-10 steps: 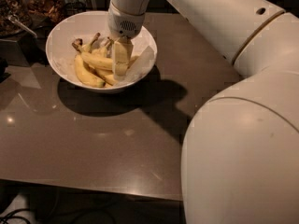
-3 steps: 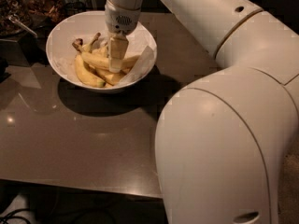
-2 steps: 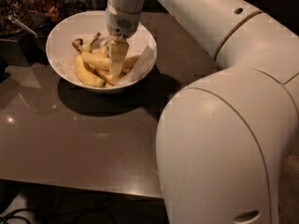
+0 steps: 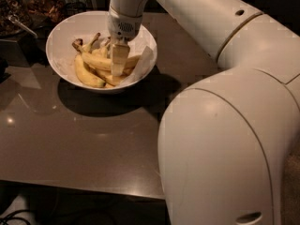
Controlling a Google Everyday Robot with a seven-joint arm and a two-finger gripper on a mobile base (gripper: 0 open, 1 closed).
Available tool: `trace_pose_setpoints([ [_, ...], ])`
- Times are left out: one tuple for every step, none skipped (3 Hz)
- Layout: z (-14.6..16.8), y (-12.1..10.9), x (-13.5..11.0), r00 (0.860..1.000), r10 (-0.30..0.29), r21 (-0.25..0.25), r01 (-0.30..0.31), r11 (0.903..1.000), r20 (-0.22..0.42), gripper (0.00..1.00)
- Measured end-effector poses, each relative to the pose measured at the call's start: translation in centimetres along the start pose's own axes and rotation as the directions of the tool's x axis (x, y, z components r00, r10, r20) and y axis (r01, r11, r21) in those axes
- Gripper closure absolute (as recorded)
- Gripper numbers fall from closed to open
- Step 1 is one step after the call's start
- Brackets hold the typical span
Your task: Pick banana from white bowl
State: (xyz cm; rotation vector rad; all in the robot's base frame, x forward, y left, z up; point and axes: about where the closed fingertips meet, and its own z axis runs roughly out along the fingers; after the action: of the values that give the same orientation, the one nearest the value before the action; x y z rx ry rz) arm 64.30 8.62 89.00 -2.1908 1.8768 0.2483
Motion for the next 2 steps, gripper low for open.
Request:
trace_pose_setpoints([
  [0.0,0.0,0.0,1.0,0.0,0.0,0.0,1.0,0.0,0.98],
  [-0.92,0.01,-0.48,1.0,-0.002,0.028,0.002,0.9996,-0.003,1.0],
])
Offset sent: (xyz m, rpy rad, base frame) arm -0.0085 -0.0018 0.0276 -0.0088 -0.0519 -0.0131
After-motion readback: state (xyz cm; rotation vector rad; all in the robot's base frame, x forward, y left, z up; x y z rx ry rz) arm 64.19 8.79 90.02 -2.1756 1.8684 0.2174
